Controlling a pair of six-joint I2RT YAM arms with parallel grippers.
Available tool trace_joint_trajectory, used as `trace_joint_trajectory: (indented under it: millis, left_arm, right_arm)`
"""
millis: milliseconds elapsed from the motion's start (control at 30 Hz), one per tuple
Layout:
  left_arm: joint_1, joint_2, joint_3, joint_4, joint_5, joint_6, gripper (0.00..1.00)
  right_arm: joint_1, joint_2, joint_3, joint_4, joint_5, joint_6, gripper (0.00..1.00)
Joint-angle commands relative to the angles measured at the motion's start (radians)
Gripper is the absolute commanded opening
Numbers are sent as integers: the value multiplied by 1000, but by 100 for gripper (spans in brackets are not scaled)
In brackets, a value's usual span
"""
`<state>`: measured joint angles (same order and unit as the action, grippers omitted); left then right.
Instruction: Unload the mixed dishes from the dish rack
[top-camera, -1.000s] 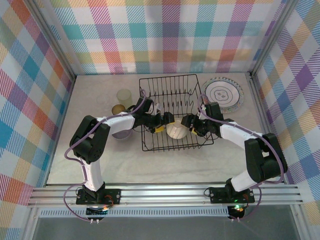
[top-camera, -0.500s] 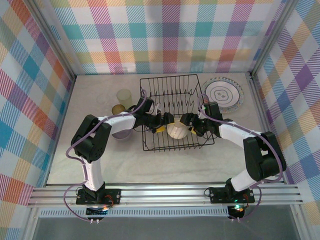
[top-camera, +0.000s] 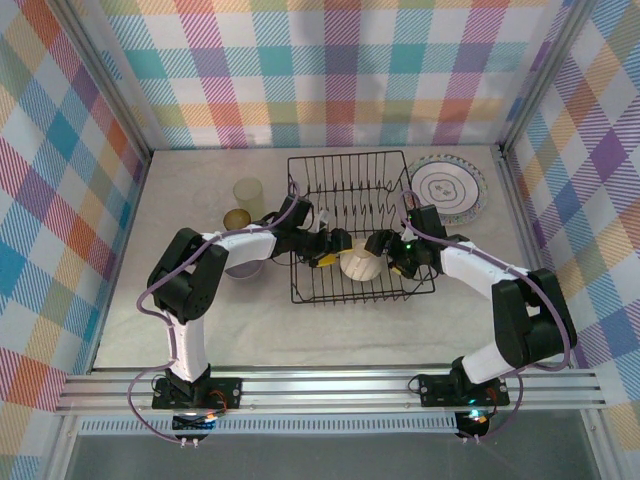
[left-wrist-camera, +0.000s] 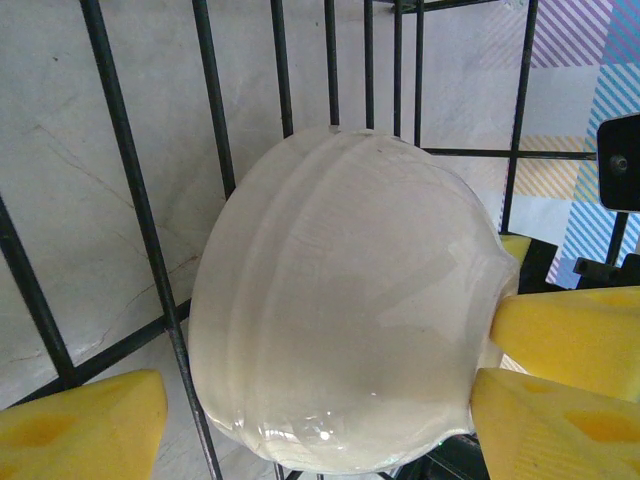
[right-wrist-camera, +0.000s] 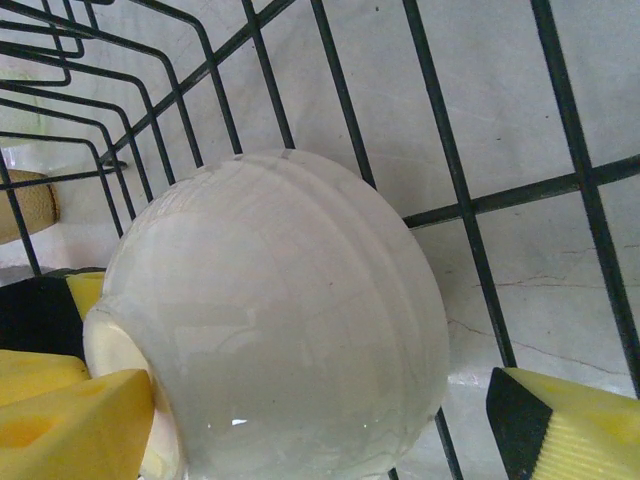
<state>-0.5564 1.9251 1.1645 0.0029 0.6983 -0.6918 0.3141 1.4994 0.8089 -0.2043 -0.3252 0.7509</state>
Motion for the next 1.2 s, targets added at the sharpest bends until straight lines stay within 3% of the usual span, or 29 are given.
trace_joint_trajectory:
  millis: [0, 833, 1000, 1167]
  left_arm:
    - [-10, 28, 27, -3, 9, -2, 79]
    - [-40, 67, 40, 57, 27, -29, 71]
    - [-39, 56, 35, 64, 39, -29, 75]
    - [-39, 33, 28, 77, 39, -28, 88]
  right_arm:
    - [2, 48, -12, -105, 7, 22, 86]
    - [56, 79, -98, 67, -54, 186, 78]
    - [54, 90, -136, 106, -55, 183, 74]
    - [51, 77, -164, 117, -38, 180, 71]
